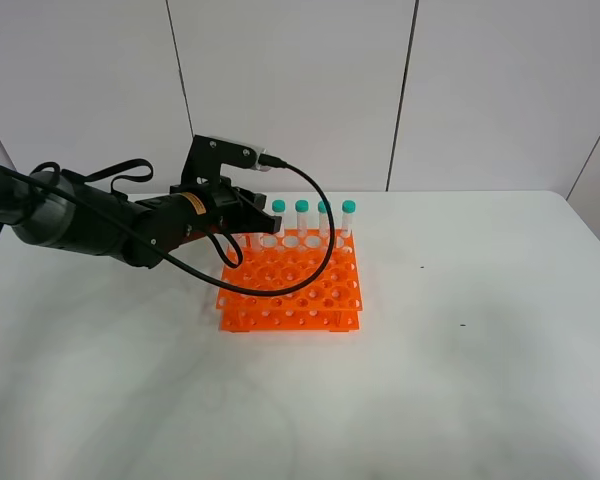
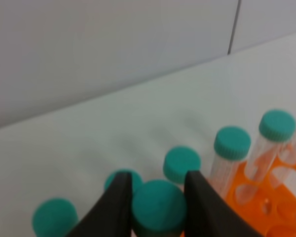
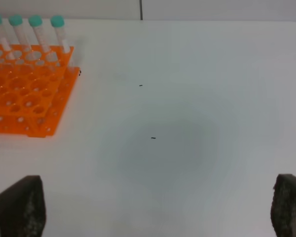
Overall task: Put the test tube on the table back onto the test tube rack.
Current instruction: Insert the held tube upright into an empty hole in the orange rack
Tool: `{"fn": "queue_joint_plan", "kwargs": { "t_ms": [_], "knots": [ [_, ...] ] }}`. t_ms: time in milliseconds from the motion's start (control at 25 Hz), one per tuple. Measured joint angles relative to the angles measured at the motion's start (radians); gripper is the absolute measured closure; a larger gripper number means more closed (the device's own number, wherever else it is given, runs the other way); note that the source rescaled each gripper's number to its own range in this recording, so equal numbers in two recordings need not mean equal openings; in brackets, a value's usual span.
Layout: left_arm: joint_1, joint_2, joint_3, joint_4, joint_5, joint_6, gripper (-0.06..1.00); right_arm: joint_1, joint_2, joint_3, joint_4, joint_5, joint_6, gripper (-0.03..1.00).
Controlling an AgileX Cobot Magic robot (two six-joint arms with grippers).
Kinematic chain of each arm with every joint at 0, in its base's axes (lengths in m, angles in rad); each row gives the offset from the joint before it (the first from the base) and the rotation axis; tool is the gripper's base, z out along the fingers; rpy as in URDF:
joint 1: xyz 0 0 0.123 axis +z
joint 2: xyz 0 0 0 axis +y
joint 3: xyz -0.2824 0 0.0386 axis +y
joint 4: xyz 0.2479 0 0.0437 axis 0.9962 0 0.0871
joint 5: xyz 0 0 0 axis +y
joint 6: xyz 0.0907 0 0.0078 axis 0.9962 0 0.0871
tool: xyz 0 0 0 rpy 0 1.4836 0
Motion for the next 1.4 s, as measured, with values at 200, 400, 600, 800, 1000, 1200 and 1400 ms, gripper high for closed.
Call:
{"fn": "queue_joint_plan", "kwargs": {
  "t_ms": [200, 400, 600, 800, 1000, 1200, 1400],
  "knots": [
    [0.000, 0.034, 0.000, 0.001, -0.008, 0.000, 0.93, 0.000, 0.000, 0.000, 0.000, 0.000, 0.000, -0.03],
    [0.000, 0.034, 0.000, 0.001, -0.021, 0.000, 0.93, 0.000, 0.000, 0.000, 0.000, 0.000, 0.000, -0.03],
    [0.000, 0.034, 0.000, 0.001, -0.021, 0.000, 0.93, 0.000, 0.000, 0.000, 0.000, 0.000, 0.000, -0.03],
    [0.000, 0.064, 0.000, 0.001, -0.036, 0.000, 0.93, 0.000, 0.000, 0.000, 0.001, 0.000, 0.000, -0.03],
    [0.000, 0.078, 0.000, 0.001, -0.054, 0.000, 0.93, 0.000, 0.000, 0.000, 0.001, 0.000, 0.000, -0.03],
    [0.000, 0.079, 0.000, 0.001, -0.058, 0.000, 0.93, 0.000, 0.000, 0.000, 0.001, 0.000, 0.000, -0.03],
    [0.000, 0.079, 0.000, 0.001, -0.058, 0.000, 0.93, 0.000, 0.000, 0.000, 0.001, 0.000, 0.000, -0.03]
  ]
}}
